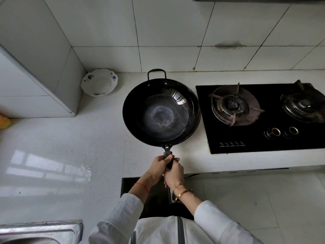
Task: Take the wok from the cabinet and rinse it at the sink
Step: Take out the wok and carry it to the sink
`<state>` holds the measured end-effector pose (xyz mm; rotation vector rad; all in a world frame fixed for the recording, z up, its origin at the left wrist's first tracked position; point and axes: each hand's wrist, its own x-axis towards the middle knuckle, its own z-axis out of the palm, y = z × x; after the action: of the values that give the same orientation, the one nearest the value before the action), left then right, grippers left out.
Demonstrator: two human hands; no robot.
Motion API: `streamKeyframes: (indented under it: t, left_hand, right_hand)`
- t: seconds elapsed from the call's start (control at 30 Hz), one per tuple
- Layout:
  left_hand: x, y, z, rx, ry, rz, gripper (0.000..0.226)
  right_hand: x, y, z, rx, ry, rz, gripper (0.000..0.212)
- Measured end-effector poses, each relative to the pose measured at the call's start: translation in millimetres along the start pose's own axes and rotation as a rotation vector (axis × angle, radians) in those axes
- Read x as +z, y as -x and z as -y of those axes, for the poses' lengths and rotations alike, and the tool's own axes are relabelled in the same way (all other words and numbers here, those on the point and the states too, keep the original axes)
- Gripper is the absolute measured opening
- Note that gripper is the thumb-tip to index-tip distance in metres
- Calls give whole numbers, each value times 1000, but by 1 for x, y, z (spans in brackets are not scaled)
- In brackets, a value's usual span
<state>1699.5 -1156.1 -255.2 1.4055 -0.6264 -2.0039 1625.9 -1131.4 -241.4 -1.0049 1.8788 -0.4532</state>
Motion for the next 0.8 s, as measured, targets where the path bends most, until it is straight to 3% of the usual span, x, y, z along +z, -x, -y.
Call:
streamKeyframes:
  t: [0.33,0.8]
  left_hand:
    - [3,26,-1,107,36,-47,32]
    - [47,69,33,268,302,-424,34]
  right_hand:
    - [-11,12,1,-153,65,83,19]
    - [-46,34,-13,-411,297,394,18]
